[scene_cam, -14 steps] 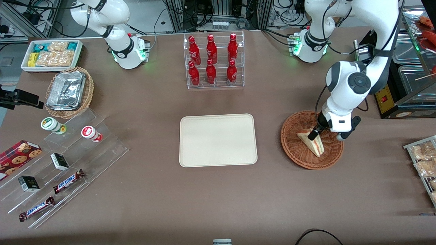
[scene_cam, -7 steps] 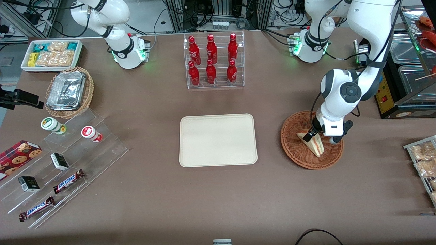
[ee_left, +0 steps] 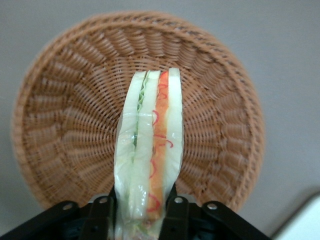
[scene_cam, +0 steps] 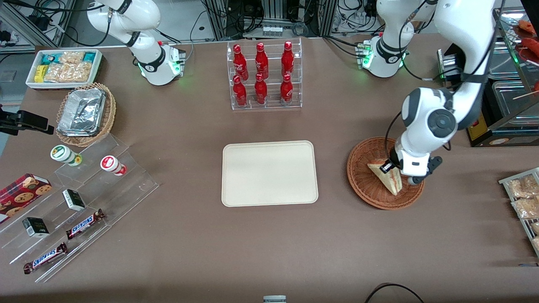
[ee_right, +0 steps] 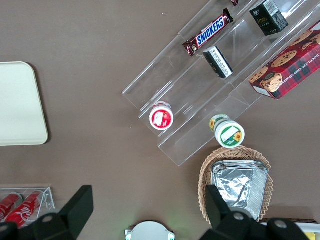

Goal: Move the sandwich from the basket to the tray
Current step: 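Lift the sandwich and carry it over the cream tray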

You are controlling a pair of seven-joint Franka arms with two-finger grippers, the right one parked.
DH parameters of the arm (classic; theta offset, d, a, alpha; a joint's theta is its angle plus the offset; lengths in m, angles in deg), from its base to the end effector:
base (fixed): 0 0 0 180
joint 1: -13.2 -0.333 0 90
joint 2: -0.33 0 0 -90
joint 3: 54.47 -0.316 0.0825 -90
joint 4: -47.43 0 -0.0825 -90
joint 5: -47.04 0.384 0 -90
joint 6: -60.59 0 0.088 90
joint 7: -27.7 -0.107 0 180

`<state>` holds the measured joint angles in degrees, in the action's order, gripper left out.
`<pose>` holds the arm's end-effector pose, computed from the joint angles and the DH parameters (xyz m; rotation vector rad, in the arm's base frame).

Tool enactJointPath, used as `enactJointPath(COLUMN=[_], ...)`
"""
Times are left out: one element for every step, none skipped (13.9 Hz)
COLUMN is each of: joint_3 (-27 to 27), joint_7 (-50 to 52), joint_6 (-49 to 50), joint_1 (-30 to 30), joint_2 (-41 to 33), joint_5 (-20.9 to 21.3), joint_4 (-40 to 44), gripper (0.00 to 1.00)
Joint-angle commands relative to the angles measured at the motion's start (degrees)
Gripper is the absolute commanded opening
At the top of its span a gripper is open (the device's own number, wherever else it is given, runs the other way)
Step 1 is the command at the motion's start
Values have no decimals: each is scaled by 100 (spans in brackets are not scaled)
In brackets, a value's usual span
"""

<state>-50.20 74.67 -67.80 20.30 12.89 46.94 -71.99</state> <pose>0.5599 -0.1119 0.3160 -2.9744 -0.9589 0.0981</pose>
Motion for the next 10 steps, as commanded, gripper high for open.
enactJointPath(joint_3=[142, 204, 353, 520, 730, 976, 1231, 1477, 1705, 1812], joint_7=[-503, -539, -540, -540, -531, -522, -453, -408, -269, 168], joint_6=[937, 938, 921, 921, 912, 868, 807, 780, 745, 580], joint_1=[55, 55, 55, 55, 55, 55, 55, 55, 72, 342], joint_2=[264, 282, 334, 413, 544, 711, 913, 1097, 1256, 1414], joint_5=[37, 37, 46, 54, 89, 142, 264, 448, 650, 835], joint_4=[910, 973, 1043, 1139, 1254, 1403, 1578, 1728, 1851, 1931], gripper=[0, 0, 0, 0, 0, 0, 0, 0, 0, 0])
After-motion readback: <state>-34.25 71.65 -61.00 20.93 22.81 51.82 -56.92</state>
